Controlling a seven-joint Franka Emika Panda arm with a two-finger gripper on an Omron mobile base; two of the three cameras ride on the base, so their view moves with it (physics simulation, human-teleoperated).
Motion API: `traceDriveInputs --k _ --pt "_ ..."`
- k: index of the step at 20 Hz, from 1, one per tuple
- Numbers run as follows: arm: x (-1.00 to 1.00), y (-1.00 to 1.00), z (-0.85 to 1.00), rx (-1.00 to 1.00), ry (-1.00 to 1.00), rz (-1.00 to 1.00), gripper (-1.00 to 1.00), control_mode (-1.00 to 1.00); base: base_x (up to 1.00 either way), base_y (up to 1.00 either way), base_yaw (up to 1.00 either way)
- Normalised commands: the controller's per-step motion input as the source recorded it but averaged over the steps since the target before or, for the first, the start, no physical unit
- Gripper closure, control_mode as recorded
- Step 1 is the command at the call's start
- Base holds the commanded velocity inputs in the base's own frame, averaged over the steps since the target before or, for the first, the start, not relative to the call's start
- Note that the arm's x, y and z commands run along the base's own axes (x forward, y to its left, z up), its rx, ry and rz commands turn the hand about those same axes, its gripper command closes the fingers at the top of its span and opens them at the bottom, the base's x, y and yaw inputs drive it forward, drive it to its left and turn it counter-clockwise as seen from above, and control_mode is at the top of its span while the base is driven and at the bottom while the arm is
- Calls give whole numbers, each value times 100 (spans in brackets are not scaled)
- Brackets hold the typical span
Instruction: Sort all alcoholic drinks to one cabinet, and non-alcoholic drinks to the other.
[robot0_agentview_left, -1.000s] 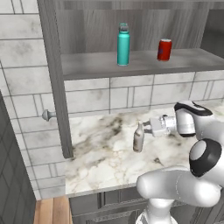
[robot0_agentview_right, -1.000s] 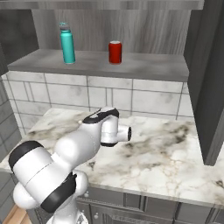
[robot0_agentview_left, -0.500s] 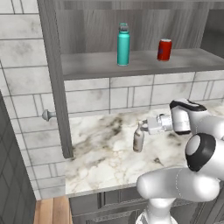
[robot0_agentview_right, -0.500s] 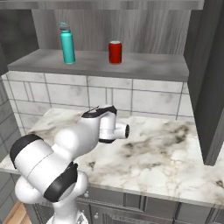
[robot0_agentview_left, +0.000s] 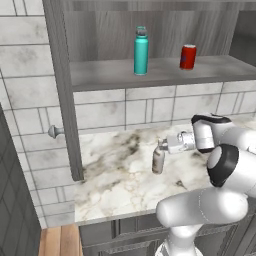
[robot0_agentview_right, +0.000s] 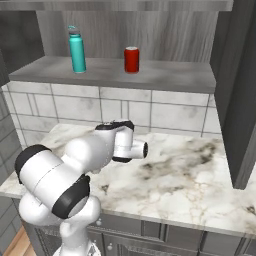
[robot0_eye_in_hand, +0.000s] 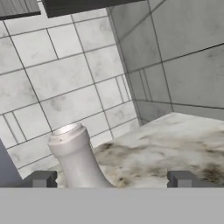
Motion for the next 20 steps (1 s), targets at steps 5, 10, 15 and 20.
traceDriveInputs --k 5,10,15,20 --pt "0 16 -8 0 2 0 -100 -100 0 0 0" --pt "0 15 0 0 0 0 -100 -100 0 0 0" --pt "0 11 0 0 0 0 -100 -100 0 0 0" --pt "0 4 0 0 0 0 100 -100 0 0 0"
